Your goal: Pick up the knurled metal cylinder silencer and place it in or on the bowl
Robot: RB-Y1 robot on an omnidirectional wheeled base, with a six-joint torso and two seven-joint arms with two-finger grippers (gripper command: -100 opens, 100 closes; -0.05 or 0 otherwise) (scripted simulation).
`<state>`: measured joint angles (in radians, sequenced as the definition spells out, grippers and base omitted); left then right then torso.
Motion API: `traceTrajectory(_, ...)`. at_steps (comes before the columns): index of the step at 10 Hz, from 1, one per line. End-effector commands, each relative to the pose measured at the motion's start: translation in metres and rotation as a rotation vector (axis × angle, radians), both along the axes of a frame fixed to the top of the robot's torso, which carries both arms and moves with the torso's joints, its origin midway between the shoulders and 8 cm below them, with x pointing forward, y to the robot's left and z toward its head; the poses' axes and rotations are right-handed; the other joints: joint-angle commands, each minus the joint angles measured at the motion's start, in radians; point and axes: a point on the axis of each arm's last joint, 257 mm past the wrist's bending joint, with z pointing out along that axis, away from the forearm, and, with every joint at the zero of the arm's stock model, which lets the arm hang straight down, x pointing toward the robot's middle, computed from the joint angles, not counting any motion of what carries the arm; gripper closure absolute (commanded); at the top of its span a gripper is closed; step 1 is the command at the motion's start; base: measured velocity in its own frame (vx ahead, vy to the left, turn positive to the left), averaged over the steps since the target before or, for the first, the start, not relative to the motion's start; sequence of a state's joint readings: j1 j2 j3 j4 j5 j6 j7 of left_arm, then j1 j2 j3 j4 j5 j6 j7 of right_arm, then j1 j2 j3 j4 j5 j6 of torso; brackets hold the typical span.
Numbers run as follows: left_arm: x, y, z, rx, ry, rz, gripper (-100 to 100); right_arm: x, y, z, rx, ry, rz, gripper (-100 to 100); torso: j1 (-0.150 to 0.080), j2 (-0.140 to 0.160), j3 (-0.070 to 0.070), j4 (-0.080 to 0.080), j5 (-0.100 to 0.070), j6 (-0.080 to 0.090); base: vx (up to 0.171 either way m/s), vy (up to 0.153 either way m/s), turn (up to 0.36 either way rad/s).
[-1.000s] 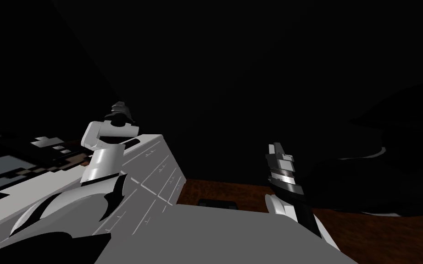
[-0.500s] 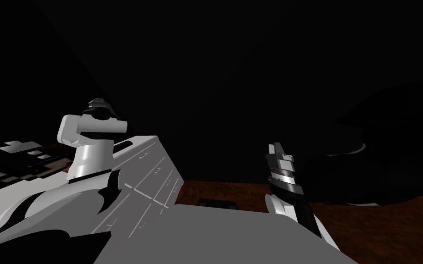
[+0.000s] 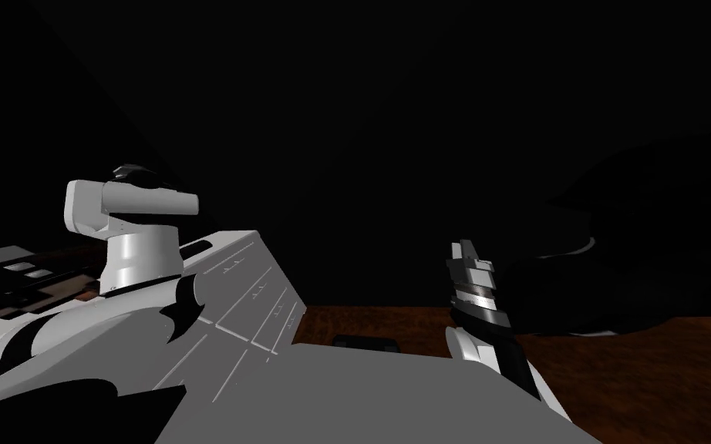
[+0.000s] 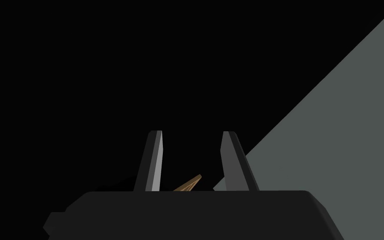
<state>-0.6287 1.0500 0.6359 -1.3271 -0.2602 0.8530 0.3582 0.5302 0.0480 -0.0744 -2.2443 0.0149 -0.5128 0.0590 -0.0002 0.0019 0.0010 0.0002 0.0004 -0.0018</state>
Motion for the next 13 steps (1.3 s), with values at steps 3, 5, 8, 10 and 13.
traceTrajectory(3, -0.030, 0.028, -0.011, -0.122, -0.025, 0.079, -100, 0.000, 0.000, 0.000, 0.000, 0.000, 0.000, 0, 0.000, 0.000, 0.000, 0.000, 0.000, 0.000, 0.009, -0.016, -0.064)
traceTrajectory(5, -0.057, 0.045, -0.014, -0.217, -0.064, 0.137, -100, 0.000, 0.000, 0.000, 0.000, 0.000, 0.000, 0, 0.000, 0.000, 0.000, 0.000, 0.000, 0.000, 0.016, -0.012, -0.085)
traceTrajectory(8, -0.080, 0.063, -0.034, -0.337, -0.084, 0.196, -100, 0.000, 0.000, 0.000, 0.000, 0.000, 0.000, 0, 0.001, 0.000, 0.000, 0.000, 0.000, 0.000, 0.007, -0.002, -0.051)
traceTrajectory(10, -0.102, 0.069, -0.036, -0.415, -0.129, 0.234, -100, 0.000, 0.000, 0.000, 0.000, 0.000, 0.000, 0, 0.001, 0.000, 0.000, 0.000, 0.000, 0.000, 0.007, 0.000, -0.058)
traceTrajectory(13, -0.121, 0.077, -0.060, -0.536, -0.145, 0.281, -100, 0.000, 0.000, 0.000, 0.000, 0.000, 0.000, 0, 0.001, 0.000, 0.000, 0.000, 0.001, 0.000, 0.008, 0.005, -0.040)
